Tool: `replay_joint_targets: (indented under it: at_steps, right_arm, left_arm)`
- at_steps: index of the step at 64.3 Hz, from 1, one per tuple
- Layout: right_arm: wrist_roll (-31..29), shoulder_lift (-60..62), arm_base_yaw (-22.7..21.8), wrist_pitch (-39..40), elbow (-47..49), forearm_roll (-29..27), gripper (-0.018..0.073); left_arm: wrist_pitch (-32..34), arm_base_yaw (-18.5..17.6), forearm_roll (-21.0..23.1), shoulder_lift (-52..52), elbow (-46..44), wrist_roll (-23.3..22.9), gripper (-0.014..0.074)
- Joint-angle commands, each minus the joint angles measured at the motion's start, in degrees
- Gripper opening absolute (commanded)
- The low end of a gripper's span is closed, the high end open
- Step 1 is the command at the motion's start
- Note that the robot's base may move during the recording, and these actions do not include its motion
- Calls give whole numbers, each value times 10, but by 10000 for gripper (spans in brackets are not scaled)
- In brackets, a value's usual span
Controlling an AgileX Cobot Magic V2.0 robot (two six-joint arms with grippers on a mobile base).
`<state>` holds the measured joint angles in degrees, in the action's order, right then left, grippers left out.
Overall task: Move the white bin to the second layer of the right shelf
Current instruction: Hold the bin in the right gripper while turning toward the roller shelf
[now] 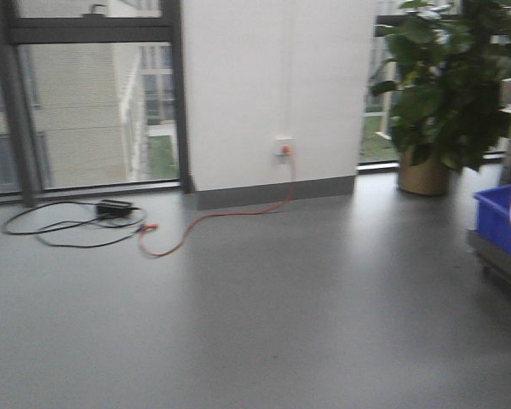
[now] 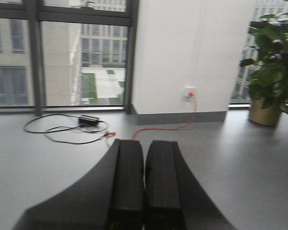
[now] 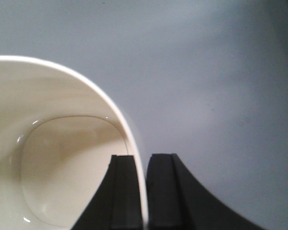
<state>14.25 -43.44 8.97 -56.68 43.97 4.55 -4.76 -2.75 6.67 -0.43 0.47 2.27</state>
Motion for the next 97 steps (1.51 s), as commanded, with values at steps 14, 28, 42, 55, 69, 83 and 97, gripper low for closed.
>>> replay_joint_targets:
  at_steps: [14,28,42,55,69,83,97]
  right_arm:
    - [-2,1,-3,34,17,3,66]
    - [-2,1,-3,34,17,3,66]
    - [-2,1,-3,34,17,3,66]
    - [-2,1,-3,34,17,3,66]
    - [-2,1,-3,34,17,3,66]
    - [-2,1,-3,34,17,3,66]
    - [-2,1,-3,34,17,3,66]
  left_arm:
    - [48,-2,0,-10,16,-3,85]
    - [48,-2,0,-10,16,-3,85]
    - [48,-2,0,-10,16,-3,85]
    - [48,-2,0,-10,16,-3,85]
    - [48,-2,0,-10,16,-3,85]
    - [48,-2,0,-10,16,-3,85]
    - [48,-2,0,-10,16,-3,85]
